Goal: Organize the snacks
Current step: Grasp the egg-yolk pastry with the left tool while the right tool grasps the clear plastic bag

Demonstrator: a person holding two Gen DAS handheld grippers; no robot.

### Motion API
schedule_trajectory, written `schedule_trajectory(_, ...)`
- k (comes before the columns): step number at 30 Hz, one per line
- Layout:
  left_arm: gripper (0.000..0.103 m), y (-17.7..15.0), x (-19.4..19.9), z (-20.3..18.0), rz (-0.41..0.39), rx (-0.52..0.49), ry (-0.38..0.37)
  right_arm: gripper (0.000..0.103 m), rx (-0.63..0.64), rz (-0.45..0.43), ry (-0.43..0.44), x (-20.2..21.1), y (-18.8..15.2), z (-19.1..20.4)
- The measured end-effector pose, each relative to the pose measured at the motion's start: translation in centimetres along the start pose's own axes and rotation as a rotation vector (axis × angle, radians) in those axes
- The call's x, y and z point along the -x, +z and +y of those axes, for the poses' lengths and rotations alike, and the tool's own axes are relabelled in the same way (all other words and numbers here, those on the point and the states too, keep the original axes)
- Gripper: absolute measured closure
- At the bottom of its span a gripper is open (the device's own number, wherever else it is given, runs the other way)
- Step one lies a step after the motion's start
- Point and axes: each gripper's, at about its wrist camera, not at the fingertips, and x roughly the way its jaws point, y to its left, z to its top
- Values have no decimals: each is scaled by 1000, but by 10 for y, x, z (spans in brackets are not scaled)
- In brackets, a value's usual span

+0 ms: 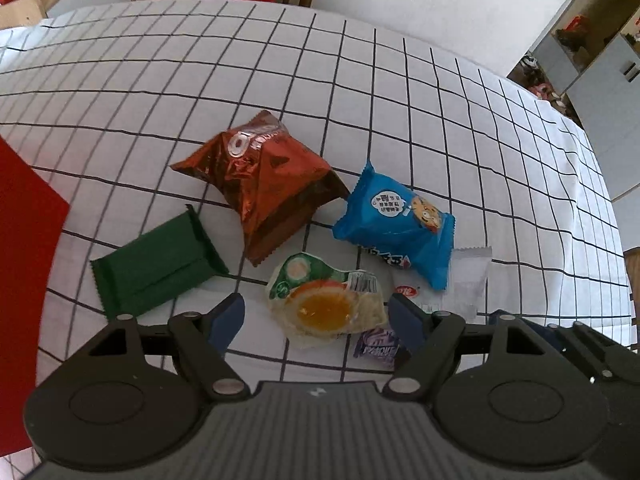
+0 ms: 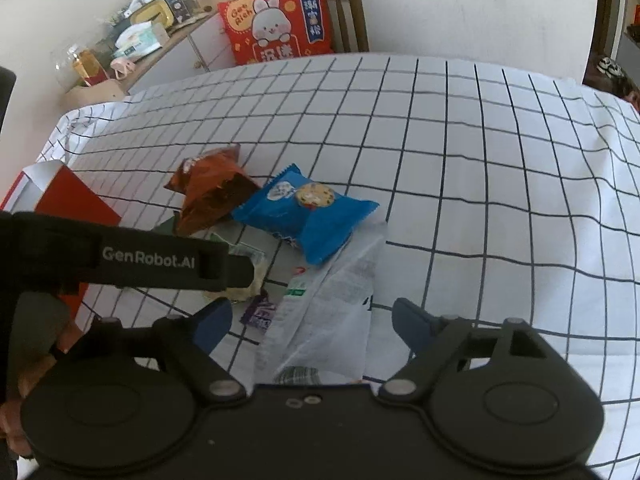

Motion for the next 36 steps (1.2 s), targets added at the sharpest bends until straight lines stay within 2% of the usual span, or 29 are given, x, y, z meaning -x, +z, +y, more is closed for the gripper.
schedule_trajectory(3, 25, 1, -5, -3, -8, -10, 6, 23, -8, 10, 2, -5, 0, -3)
schedule_trajectory(6, 26, 1, -9, -5, -1, -7, -19, 27, -21, 13, 8, -7, 1, -5)
schedule_trajectory(9, 35, 1, -12, -10, -7, -26, -14, 35, -24, 15, 13, -9, 1, -7)
schedule_trajectory(11, 36, 1, -14, -11, -9, -31, -15, 45, -23, 21, 10, -10, 1, -8)
schedule_trajectory(15, 38, 0, -14, -13, -18, -42, -1, 49, -34, 12, 14, -8, -1, -12)
schedule_trajectory(16, 38, -1, -16, -15, -19, -43, 1, 55, -34, 9, 21, -7, -1, -11)
schedule_trajectory(20, 40, -3, -13, -10, -15, -36, -7, 63, -12, 1, 5, -2, -2, -9)
schedule_trajectory(28, 42, -10, 1, 2, -32, -23, -12, 76, -42, -8, -14, 11, -8, -10)
schedule_trajectory(36, 42, -20, 19, 25, -29, 6, -13, 83, -60, -17, -1, 37, -23, -7)
